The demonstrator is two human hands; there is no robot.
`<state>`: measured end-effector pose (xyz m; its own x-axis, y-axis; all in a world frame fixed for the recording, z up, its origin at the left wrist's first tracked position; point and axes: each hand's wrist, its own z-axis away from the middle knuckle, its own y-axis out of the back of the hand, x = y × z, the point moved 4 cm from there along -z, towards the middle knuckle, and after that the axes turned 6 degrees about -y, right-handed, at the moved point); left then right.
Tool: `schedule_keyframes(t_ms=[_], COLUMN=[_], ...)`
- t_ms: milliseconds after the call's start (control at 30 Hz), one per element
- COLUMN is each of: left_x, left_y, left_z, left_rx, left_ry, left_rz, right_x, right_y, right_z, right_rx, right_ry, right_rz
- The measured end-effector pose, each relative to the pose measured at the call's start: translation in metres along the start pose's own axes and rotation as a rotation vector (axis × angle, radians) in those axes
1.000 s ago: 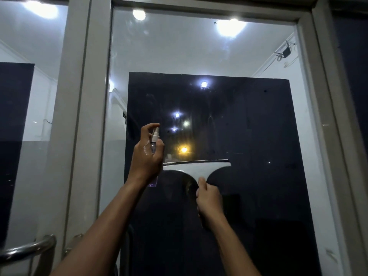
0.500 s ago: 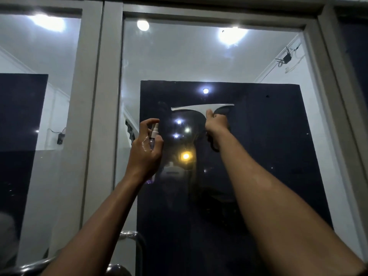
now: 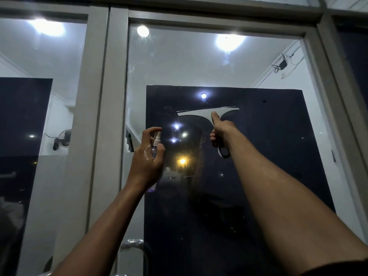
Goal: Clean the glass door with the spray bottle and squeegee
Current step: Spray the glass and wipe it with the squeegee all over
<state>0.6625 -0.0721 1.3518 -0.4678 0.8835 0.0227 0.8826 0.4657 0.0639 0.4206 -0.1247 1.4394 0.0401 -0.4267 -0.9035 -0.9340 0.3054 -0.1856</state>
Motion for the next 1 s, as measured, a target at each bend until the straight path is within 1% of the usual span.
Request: schedule_keyframes(t_ms=[167,267,333,367,433,533,600,733,1000], left_x=[0.004,0.004,0.005,0.005,0.006,0.005,0.003,0.001,0.019], left_y=[-0.001,-0.003,-0.005,-0.006,-0.007,-0.007,-0.007,-0.011,-0.016], left_z=[-0.005,-0.006,-0.006,-0.006,-0.005,-0.004,-0.003,0.005,0.006], left_rx=[-0.006,0.001,0.005,0.006,0.008,0.013,0.02,0.017,0.012], left_ry=[-0.038,-0.044,-0.047,-0.05,-0.059,-0.06,-0.049,-0.008,-0.02], left_rz=[-0.013,0.006,0.018,0.026,0.034,0.03,0.02,0.028,0.086], right_x=[-0.011,-0.012,-0.008,-0.007,-0.004,-0.003,0.003,0.043,0.155], right_y=[-0.005,-0.001,-0.003,-0.004,-0.007,-0.009,-0.008,-0.006,0.02], right_z=[-0.008,-0.016,-0.021,-0.022,-0.023,-0.019,-0.016,-0.002,0.048], right_rx=[-0.061,-0.064,-0.037,-0.006,0.033,-0.008,0.019,0.073,0.152], right_ry=[-0.039,-0.041,-0.007,0.018,-0.001,-0.026,-0.016,-0.02,-0.07], right_rz=[0.004,0.12,0.187,0.186,0.169,0.138,0.129,0.096,0.099])
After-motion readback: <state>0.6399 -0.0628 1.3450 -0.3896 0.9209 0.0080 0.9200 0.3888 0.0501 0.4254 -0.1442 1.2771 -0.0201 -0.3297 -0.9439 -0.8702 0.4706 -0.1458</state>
